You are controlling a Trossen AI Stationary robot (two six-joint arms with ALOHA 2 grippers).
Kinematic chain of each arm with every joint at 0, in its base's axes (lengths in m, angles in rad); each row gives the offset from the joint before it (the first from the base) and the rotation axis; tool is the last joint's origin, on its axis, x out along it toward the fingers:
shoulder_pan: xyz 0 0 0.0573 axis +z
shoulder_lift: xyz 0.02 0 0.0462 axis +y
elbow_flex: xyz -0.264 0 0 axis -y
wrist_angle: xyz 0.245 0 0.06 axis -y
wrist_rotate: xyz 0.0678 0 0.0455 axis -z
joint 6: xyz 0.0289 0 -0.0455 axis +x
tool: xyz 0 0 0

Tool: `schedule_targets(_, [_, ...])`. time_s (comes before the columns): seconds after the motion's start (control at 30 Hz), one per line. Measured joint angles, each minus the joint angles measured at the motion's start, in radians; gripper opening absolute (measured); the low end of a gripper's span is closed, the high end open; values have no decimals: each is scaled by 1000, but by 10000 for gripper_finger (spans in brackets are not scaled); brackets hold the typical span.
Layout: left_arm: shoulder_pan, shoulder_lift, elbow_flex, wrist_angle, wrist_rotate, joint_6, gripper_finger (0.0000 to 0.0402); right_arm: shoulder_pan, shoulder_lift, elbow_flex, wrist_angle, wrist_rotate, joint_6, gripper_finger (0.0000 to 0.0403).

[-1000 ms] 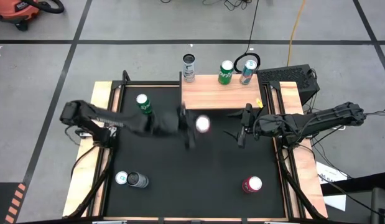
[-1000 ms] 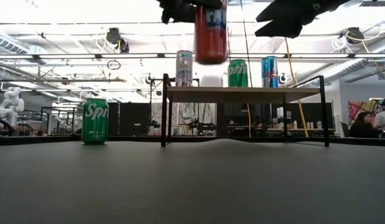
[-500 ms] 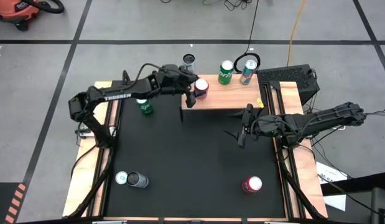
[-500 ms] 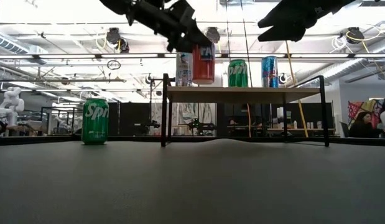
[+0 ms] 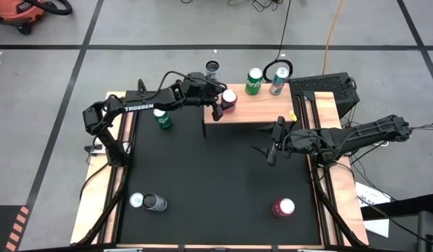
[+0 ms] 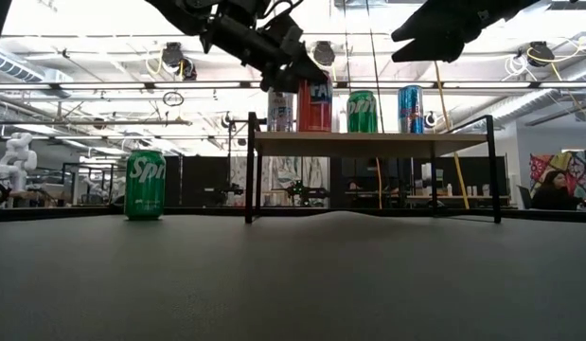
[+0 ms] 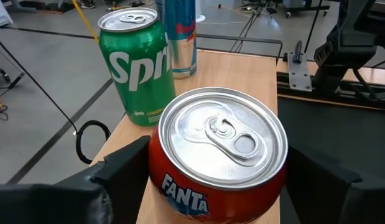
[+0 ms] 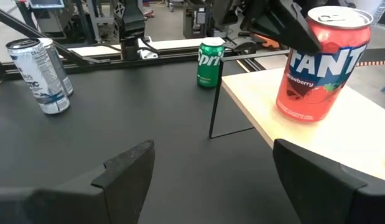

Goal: Place canned beverage on shelf
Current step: Put the left orange soda can on the shelf

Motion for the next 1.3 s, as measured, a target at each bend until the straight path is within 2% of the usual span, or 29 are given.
schedule_targets(0.17, [0,3,0,3,-16,2,354,0,0,0,0,0,-11,313])
schedule_targets(0.33, [0,0,0,3,-55,2,374,0,0,0,-1,0,-15,313])
schedule_targets(0.43, [-2,-18,-1,4,-67,2,376,0,0,0,-7,0,-14,313])
schedule_targets(0.6, [-20,-59,-1,2,-159,-24,377,0,0,0,-8,0,-12,313])
schedule_targets(0.8, [-56,-65,-1,-23,-169,-75,377,0,0,0,-6,0,-1,313])
schedule_targets(1.03, [-103,-54,-1,-43,-344,-77,377,0,0,0,15,0,4,314])
schedule_targets(1.17, [-114,-42,0,-27,-400,-85,377,0,0,0,29,0,2,314])
schedule_targets(1.3, [-114,-12,0,-31,-410,-101,377,0,0,0,32,0,-4,314])
